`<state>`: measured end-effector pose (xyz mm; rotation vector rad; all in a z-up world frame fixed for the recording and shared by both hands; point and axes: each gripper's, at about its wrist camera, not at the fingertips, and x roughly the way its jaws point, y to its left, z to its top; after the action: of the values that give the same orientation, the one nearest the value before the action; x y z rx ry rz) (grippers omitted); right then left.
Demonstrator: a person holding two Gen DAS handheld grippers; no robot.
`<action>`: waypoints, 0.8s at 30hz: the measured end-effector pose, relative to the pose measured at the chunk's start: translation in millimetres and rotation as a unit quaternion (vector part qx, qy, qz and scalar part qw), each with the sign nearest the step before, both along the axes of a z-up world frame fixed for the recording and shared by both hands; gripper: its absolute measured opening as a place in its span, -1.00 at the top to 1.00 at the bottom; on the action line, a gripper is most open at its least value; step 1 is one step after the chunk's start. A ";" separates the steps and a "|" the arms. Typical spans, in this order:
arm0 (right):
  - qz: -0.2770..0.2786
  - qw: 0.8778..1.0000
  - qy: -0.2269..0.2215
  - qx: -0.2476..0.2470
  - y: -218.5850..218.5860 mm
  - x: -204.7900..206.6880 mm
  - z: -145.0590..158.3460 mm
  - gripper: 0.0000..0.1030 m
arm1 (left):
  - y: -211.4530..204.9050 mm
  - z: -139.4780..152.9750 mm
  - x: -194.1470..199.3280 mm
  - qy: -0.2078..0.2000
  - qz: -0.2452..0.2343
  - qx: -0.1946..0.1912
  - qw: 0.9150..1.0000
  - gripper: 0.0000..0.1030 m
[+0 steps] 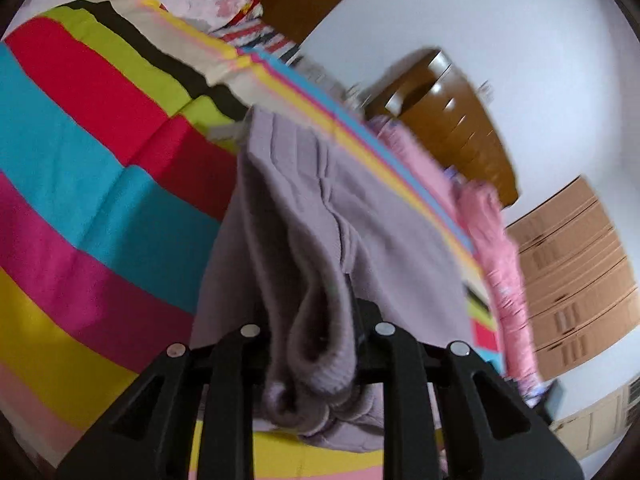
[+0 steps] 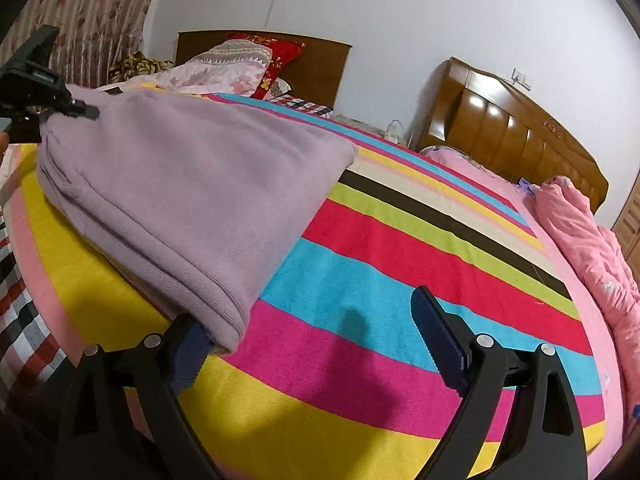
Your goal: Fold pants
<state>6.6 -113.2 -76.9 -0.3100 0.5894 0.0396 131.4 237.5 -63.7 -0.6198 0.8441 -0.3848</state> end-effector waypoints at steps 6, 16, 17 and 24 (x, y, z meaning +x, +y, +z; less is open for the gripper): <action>-0.005 1.000 0.007 0.010 -2.9 6.9 0.1 -0.77 | -22.1 38.7 -14.8 -0.061 0.001 0.062 0.996 0.61; 0.065 0.997 0.032 0.033 -14.6 6.9 7.2 -0.78 | 14.6 2.4 -32.1 -0.016 0.064 0.020 0.998 -0.19; 0.091 0.994 0.040 0.048 -19.4 3.8 10.3 -0.78 | 16.0 17.3 -41.0 -0.014 0.109 0.073 0.991 -0.54; 0.218 0.955 0.025 0.199 -32.9 8.0 56.9 -0.78 | -54.0 96.6 -59.7 -0.125 0.061 0.170 0.976 -0.82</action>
<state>14.6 -146.2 -20.0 -0.0410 0.5408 0.5883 71.8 183.5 32.9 -0.2950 0.6077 -0.1939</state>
